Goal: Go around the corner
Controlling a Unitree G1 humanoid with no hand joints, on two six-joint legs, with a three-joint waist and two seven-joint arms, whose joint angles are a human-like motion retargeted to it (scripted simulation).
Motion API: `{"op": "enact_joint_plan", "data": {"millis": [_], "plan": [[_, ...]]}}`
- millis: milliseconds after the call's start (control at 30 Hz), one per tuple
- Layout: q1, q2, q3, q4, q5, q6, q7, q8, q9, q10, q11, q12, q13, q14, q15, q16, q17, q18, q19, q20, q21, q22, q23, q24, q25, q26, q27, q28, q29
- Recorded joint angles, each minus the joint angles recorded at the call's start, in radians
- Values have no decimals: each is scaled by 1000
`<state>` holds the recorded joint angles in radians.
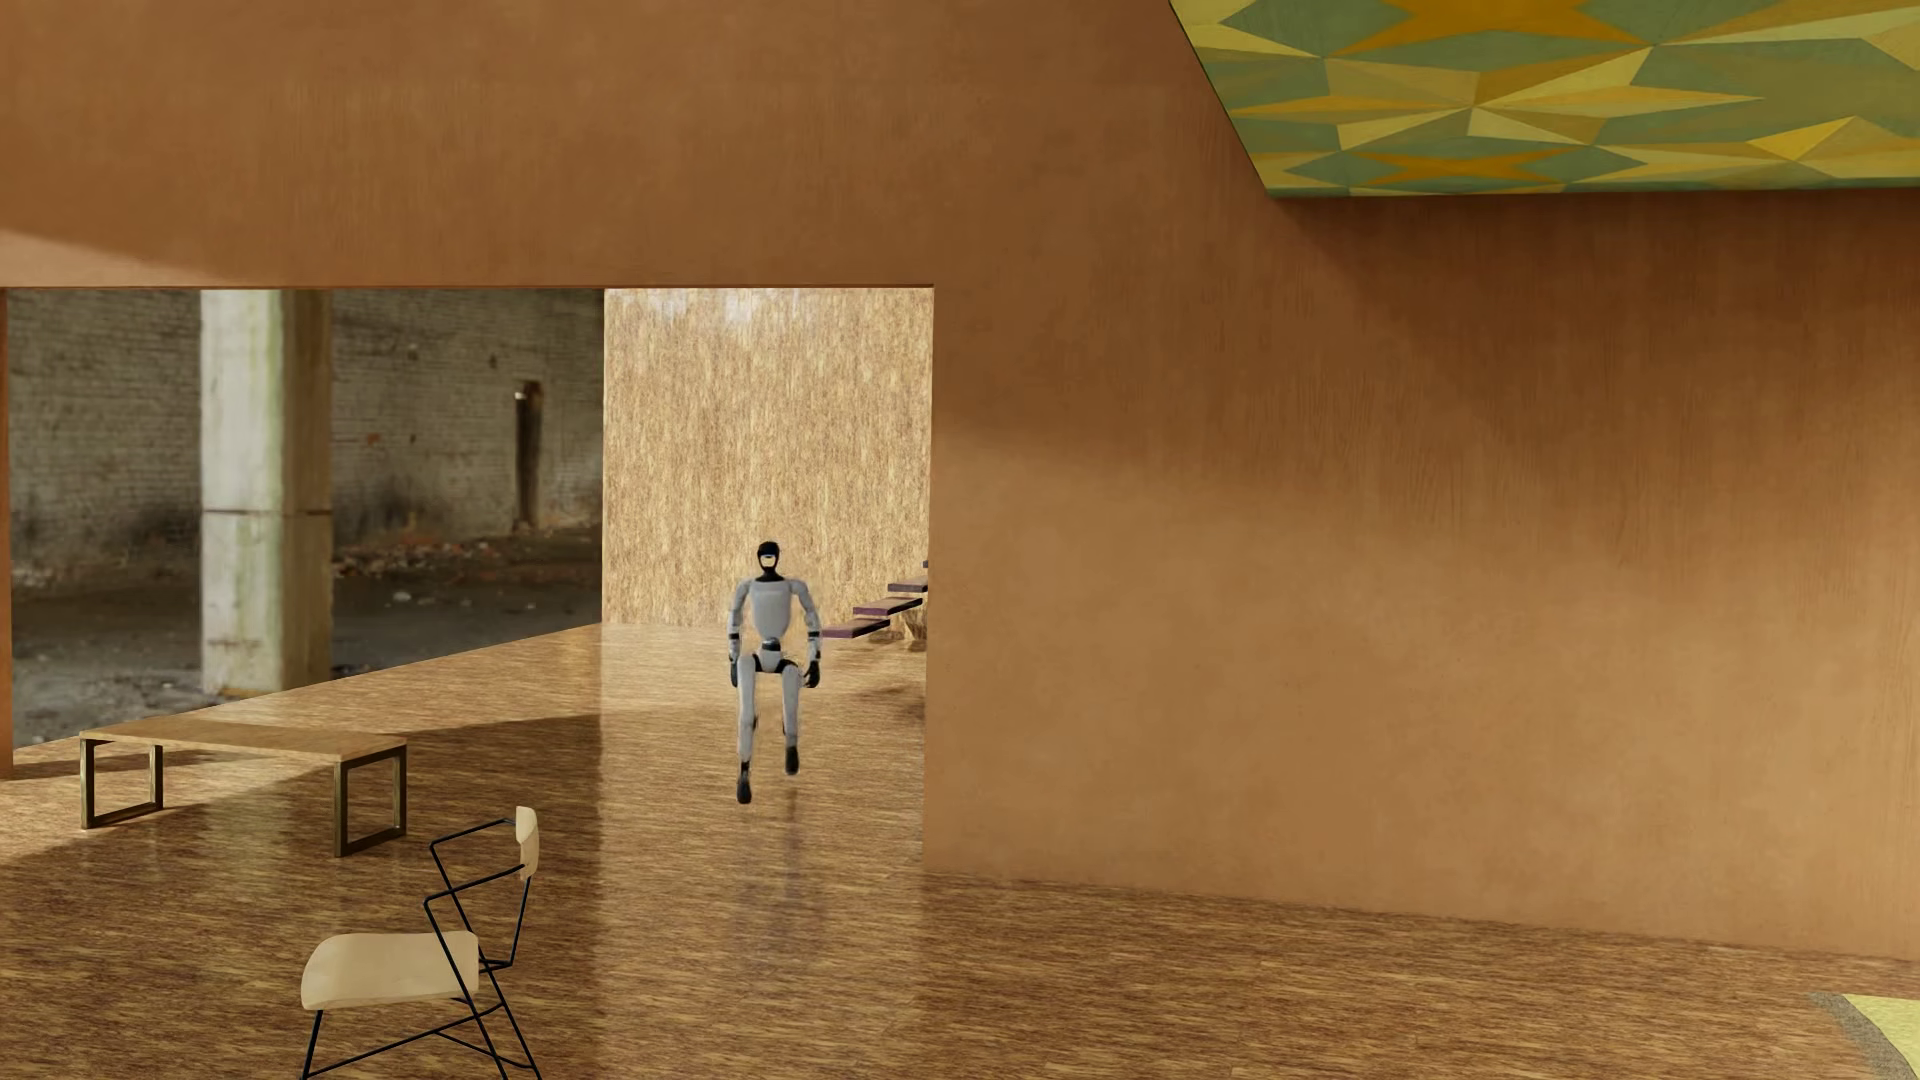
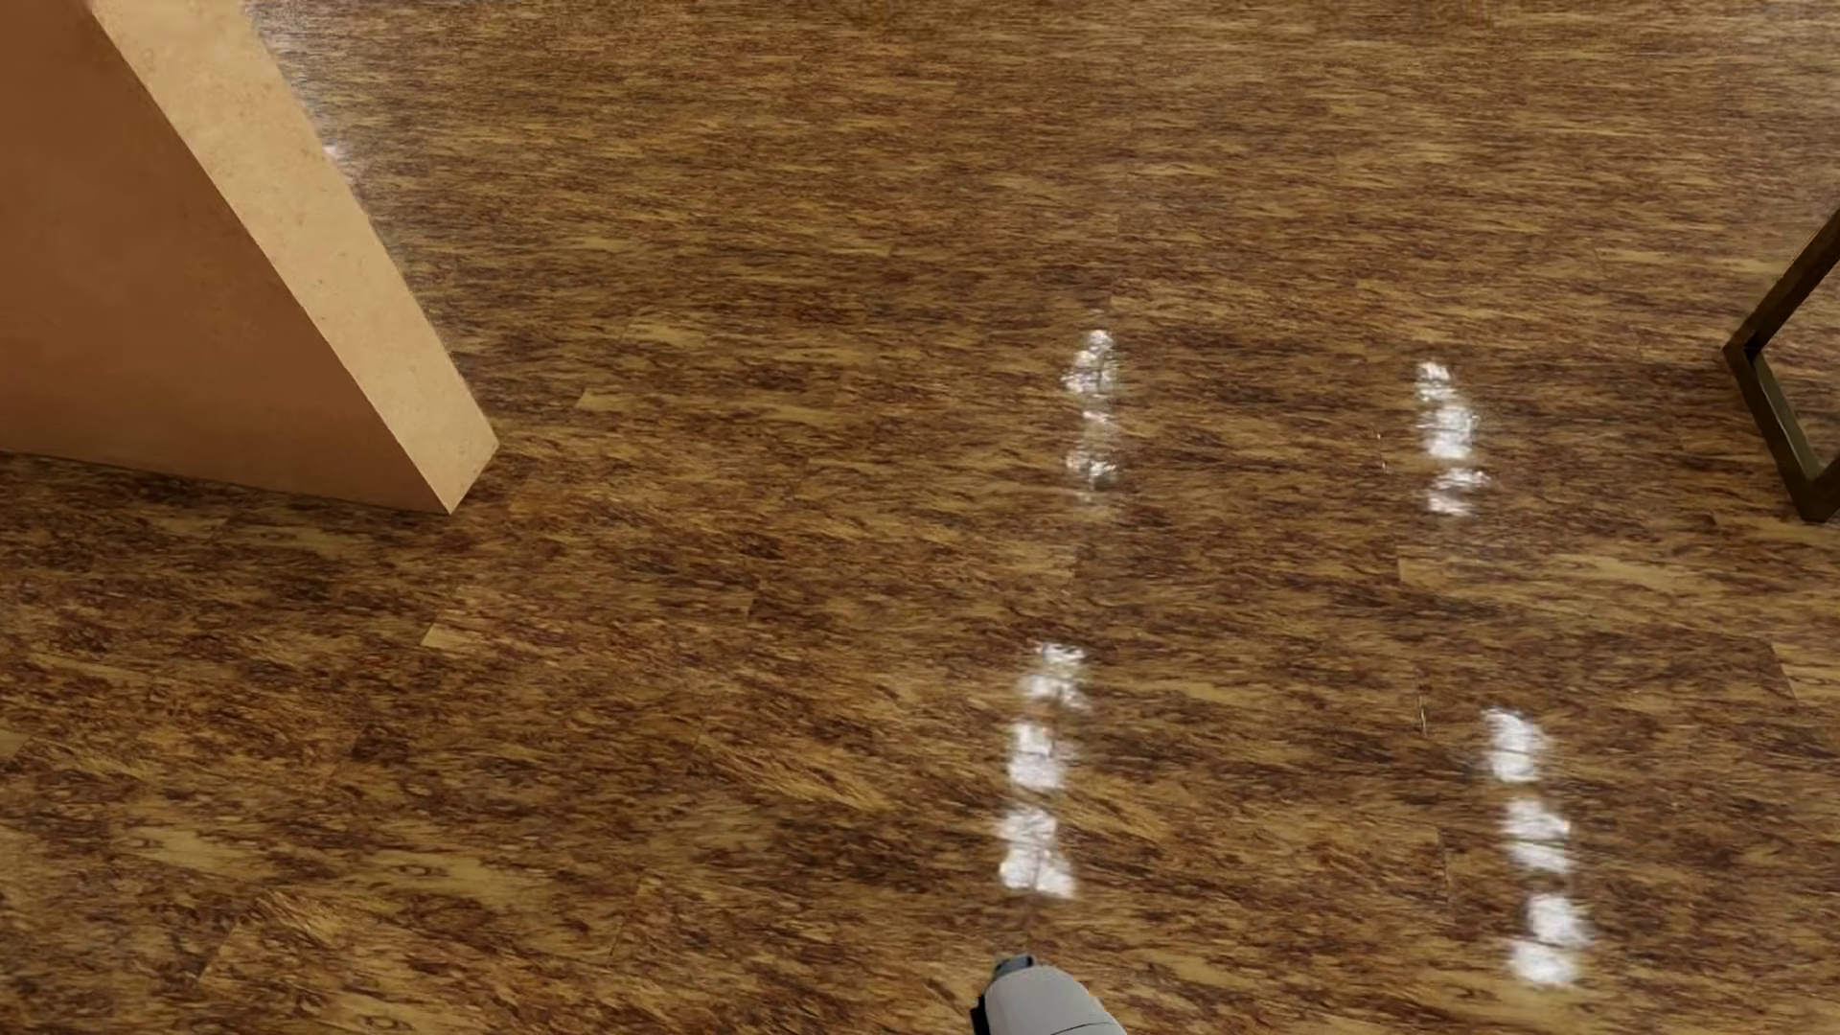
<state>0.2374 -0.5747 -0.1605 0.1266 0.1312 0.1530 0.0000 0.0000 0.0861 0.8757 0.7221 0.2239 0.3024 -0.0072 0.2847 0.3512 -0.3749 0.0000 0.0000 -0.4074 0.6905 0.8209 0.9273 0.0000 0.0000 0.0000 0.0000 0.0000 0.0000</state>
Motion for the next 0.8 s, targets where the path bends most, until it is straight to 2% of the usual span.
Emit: {"op": "enact_joint_plan", "data": {"millis": [33,67,100,133,167,233,300,333,367,400,433,467,500,533,567,600,633,667,700,733,767,800], "plan": [[-113,48,36,18,46,0,0,0,-10,207,16,13,-12,73,-28,5,5,0,0,-33,3,20,6,0,0,0,0,0,0],[-226,122,73,46,82,11,0,0,-14,392,0,44,-21,-12,-94,0,22,0,0,-17,-62,10,19,0,0,0,0,0,0],[-304,250,123,29,87,-7,0,0,2,470,-52,52,-37,-150,-172,1,17,0,0,-35,-67,26,5,0,0,0,0,0,0],[-404,356,176,8,78,-34,0,0,6,482,-102,62,-63,-236,-249,1,11,0,0,-49,-67,41,-2,0,0,0,0,0,0],[-496,438,252,3,70,-60,0,0,-5,421,-146,80,-82,-268,-325,2,3,0,0,-39,-71,48,-27,0,0,0,0,0,0],[-593,659,351,-7,22,-97,0,0,18,152,-256,103,-104,-255,-480,16,-35,0,0,-35,-79,54,-156,0,0,0,0,0,0],[-672,803,409,19,3,-98,0,0,6,-195,-306,122,-154,-196,-634,13,-56,0,0,-17,-127,55,-214,0,0,0,0,0,0],[-705,845,421,24,-5,-97,0,0,-11,-325,-311,127,-174,-157,-673,11,-67,0,0,-24,-145,64,-247,0,0,0,0,0,0],[-726,889,439,48,-12,-93,0,0,-25,-704,-308,131,-199,116,-684,12,-69,0,0,-30,-144,78,-248,0,0,0,0,0,0],[-748,936,469,58,-48,-102,0,0,-20,-377,-292,138,-205,-98,-654,12,-65,0,0,-25,-171,87,-252,0,0,0,0,0,0],[-772,977,487,50,-86,-107,0,0,-18,-266,-255,141,-193,-207,-592,6,-57,0,0,-33,-209,106,-268,0,0,0,0,0,0],[-801,973,497,39,-120,-118,0,0,-43,-156,-173,149,-163,-147,-465,-1,-44,0,0,-39,-206,137,-248,0,0,0,0,0,0],[-807,942,485,-10,-154,-147,0,0,-51,-48,-31,149,-146,-132,-256,-2,-8,0,0,-51,-209,181,-182,0,0,0,0,0,0],[-755,873,462,-44,-161,-150,0,0,-40,8,173,139,-124,-182,-86,-6,3,0,0,-43,-219,207,-132,0,0,0,0,0,0],[-684,748,446,-120,-180,-165,0,0,-20,0,435,139,-103,-237,-35,-13,4,0,0,-14,-205,175,-116,0,0,0,0,0,0],[-575,652,395,-149,-161,-159,0,0,-2,-45,597,137,-111,-264,-125,-13,11,0,0,-16,-139,156,-70,0,0,0,0,0,0],[-483,539,337,-145,-115,-131,0,0,5,-89,678,120,-97,-272,-206,-15,36,0,0,-14,-170,124,-39,0,0,0,0,0,0],[-382,433,272,-147,-83,-110,0,0,7,-158,651,114,-61,-274,-203,-7,16,0,0,-17,-125,70,-89,0,0,0,0,0,0],[-274,360,208,-148,-63,-96,0,0,12,-231,510,110,-43,-276,-156,0,54,0,0,0,-169,28,-13,0,0,0,0,0,0],[-211,254,182,-143,-47,-85,0,0,3,-275,340,93,-25,-282,-86,7,34,0,0,11,-99,-25,-24,0,0,0,0,0,0],[-99,233,117,-111,-34,-59,0,0,15,-326,120,88,5,-302,-43,8,29,0,0,21,-94,-68,-16,0,0,0,0,0,0],[-40,176,91,-115,-54,-66,0,0,4,-351,-68,60,19,-330,-96,18,28,0,0,31,-91,-98,-18,0,0,0,0,0,0]]}}
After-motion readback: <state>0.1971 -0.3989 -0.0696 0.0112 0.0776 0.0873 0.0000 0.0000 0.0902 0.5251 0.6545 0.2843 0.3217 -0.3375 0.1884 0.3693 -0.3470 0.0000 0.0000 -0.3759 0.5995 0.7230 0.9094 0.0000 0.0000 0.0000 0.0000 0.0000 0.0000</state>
